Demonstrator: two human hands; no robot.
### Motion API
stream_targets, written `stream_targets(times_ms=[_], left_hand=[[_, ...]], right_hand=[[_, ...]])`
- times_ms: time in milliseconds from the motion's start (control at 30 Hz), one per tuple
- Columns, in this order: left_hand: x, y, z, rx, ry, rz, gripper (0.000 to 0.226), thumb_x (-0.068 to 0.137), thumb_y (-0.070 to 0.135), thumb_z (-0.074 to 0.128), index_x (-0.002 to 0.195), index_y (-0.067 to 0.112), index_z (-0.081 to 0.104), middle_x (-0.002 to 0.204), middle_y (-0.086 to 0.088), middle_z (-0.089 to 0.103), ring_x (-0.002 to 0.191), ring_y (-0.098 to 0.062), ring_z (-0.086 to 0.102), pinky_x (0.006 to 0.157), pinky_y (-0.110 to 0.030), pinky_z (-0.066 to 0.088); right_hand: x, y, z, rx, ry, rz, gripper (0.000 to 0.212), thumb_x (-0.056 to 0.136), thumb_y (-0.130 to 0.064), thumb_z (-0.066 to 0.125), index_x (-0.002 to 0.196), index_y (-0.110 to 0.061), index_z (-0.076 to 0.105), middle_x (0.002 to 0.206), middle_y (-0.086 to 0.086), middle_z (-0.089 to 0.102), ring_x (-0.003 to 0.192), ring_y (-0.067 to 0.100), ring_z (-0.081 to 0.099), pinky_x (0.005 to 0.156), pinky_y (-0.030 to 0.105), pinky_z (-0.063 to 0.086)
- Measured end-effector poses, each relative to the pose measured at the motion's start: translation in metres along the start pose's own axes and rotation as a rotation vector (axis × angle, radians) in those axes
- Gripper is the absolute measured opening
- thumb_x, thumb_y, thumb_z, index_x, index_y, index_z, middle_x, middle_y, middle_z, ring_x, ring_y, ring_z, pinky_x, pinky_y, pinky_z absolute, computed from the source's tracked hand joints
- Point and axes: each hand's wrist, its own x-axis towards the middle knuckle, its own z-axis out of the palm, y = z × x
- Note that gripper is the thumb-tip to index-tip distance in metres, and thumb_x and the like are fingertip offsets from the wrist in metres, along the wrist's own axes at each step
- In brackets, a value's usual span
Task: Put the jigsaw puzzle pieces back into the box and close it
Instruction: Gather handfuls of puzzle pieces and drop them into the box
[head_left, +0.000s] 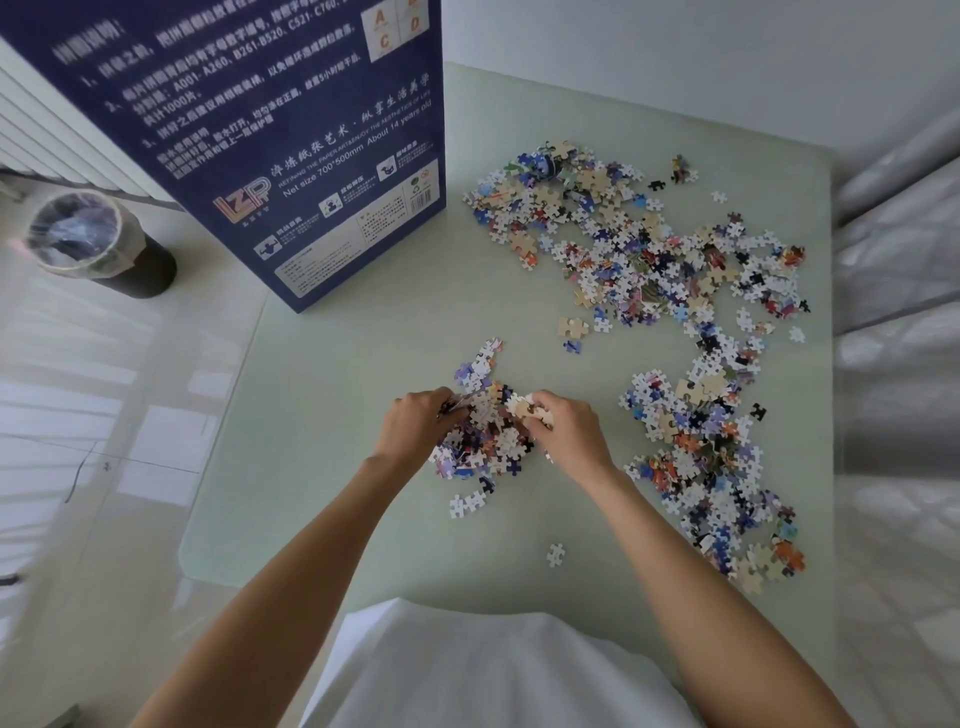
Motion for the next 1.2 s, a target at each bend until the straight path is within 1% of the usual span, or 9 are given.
stream_targets(times_ms=[267, 367, 500, 600, 733, 800, 967, 1133, 1200], left_hand=[[-0.008, 0.018, -0.044, -0.172, 0.018, 0.087, 0.021, 0.086, 0.032, 0.065, 0.096, 0.015, 0.071, 0.078, 0.001, 0.072, 0.052, -0.004, 0.06, 0.056, -0.011, 0.046], [-0.01, 0.036, -0.083, -0.178, 0.106, 0.193, 0.024, 0.084, 0.034, 0.064, 0.1, 0.018, 0.071, 0.084, 0.004, 0.072, 0.059, -0.002, 0.063, 0.064, -0.019, 0.054], [-0.008, 0.065, -0.174, -0.179, 0.373, 0.421, 0.029, 0.082, 0.033, 0.064, 0.103, 0.015, 0.071, 0.09, 0.003, 0.072, 0.064, 0.003, 0.061, 0.067, -0.012, 0.052], [-0.004, 0.086, -0.254, -0.083, 0.621, 0.525, 0.027, 0.084, 0.028, 0.065, 0.107, 0.015, 0.07, 0.098, 0.007, 0.069, 0.078, 0.001, 0.062, 0.073, -0.013, 0.052], [0.002, 0.1, -0.343, -0.024, 0.884, 0.499, 0.027, 0.085, 0.029, 0.065, 0.108, 0.017, 0.07, 0.1, 0.007, 0.067, 0.083, 0.0, 0.059, 0.079, -0.005, 0.044], [0.01, 0.099, -0.371, 0.091, 0.948, 0.453, 0.027, 0.086, 0.03, 0.065, 0.109, 0.016, 0.07, 0.101, -0.001, 0.07, 0.083, -0.005, 0.06, 0.079, -0.012, 0.045], [0.031, 0.091, -0.379, 0.295, 0.811, 0.215, 0.03, 0.089, 0.034, 0.059, 0.113, 0.017, 0.067, 0.102, -0.007, 0.07, 0.087, -0.024, 0.064, 0.072, -0.028, 0.045], [0.041, 0.074, -0.369, 0.383, 0.656, -0.002, 0.044, 0.091, 0.056, 0.042, 0.108, 0.022, 0.065, 0.091, -0.005, 0.068, 0.072, -0.023, 0.059, 0.054, -0.027, 0.042], [0.039, 0.071, -0.368, 0.362, 0.645, -0.023, 0.044, 0.091, 0.058, 0.042, 0.104, 0.023, 0.064, 0.087, -0.003, 0.067, 0.067, -0.019, 0.055, 0.05, -0.024, 0.038]], right_hand=[[-0.002, -0.022, -0.035, 0.043, 0.013, -0.092, 0.023, 0.09, -0.019, 0.06, 0.108, -0.006, 0.061, 0.099, 0.006, 0.069, 0.072, 0.012, 0.054, 0.063, 0.02, 0.039], [0.006, -0.045, -0.062, 0.072, 0.036, -0.167, 0.024, 0.089, -0.021, 0.061, 0.109, -0.006, 0.062, 0.097, 0.006, 0.069, 0.071, 0.015, 0.06, 0.064, 0.025, 0.048], [0.02, -0.09, -0.115, 0.181, 0.032, -0.285, 0.024, 0.088, -0.023, 0.061, 0.108, -0.008, 0.061, 0.094, 0.004, 0.069, 0.068, 0.015, 0.067, 0.06, 0.028, 0.056], [0.036, -0.131, -0.156, 0.298, 0.07, -0.355, 0.025, 0.088, -0.019, 0.063, 0.111, -0.01, 0.061, 0.1, 0.001, 0.066, 0.07, 0.011, 0.066, 0.061, 0.014, 0.052], [0.061, -0.189, -0.204, 0.281, 0.178, -0.521, 0.021, 0.087, -0.021, 0.064, 0.105, -0.01, 0.062, 0.098, -0.005, 0.063, 0.08, 0.004, 0.061, 0.064, 0.001, 0.042], [0.076, -0.219, -0.224, 0.259, 0.208, -0.621, 0.022, 0.088, -0.022, 0.062, 0.105, -0.008, 0.06, 0.096, -0.01, 0.06, 0.077, -0.004, 0.058, 0.063, 0.003, 0.046], [0.113, -0.285, -0.255, 0.151, 0.375, -0.837, 0.024, 0.089, -0.022, 0.061, 0.106, -0.006, 0.061, 0.098, -0.004, 0.059, 0.082, 0.007, 0.056, 0.062, -0.002, 0.038], [0.144, -0.33, -0.255, -0.147, 0.345, -1.108, 0.016, 0.089, -0.017, 0.06, 0.101, -0.006, 0.062, 0.092, 0.004, 0.064, 0.073, 0.01, 0.058, 0.066, 0.028, 0.051], [0.155, -0.34, -0.25, -0.355, 0.295, -1.222, 0.017, 0.09, -0.014, 0.059, 0.104, -0.007, 0.064, 0.096, 0.004, 0.066, 0.078, 0.009, 0.056, 0.07, 0.024, 0.046]])
